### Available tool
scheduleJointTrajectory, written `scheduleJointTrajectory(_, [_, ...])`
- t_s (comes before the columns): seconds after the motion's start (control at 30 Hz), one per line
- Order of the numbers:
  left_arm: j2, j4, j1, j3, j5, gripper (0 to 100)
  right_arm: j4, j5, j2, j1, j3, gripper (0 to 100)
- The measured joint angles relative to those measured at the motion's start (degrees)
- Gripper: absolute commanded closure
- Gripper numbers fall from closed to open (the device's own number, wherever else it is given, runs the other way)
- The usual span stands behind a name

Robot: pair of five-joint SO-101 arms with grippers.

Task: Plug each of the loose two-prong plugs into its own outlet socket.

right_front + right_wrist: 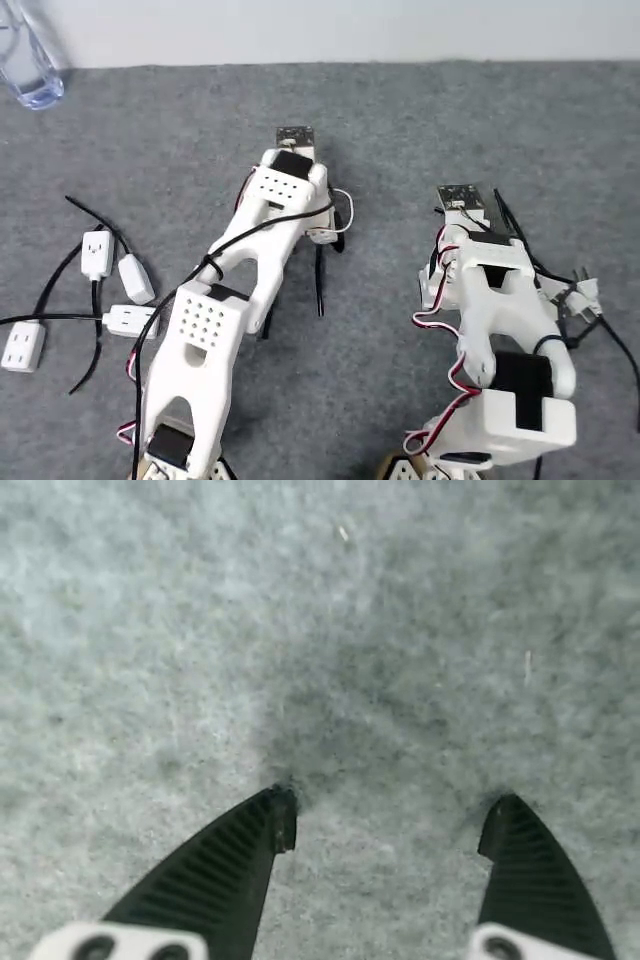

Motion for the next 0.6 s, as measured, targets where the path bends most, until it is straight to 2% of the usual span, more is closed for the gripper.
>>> scheduleJointTrajectory(0.07, [0.0,0.0,0.5,0.0,0.0,77,0.0,0.0,0.0,0.0,0.0,70.3])
scheduleJointTrajectory(0.23, [0.0,2.0,1.1,-0.1,0.0,92,0.0,0.0,0.0,0.0,0.0,70.3])
scheduleJointTrajectory(0.4, [0.0,7.0,0.7,-0.8,-7.0,94,0.0,0.0,0.0,0.0,0.0,70.3])
scheduleJointTrajectory(0.6, [-0.2,7.7,-1.0,1.6,-14.1,99,0.0,0.0,0.0,0.0,0.0,70.3])
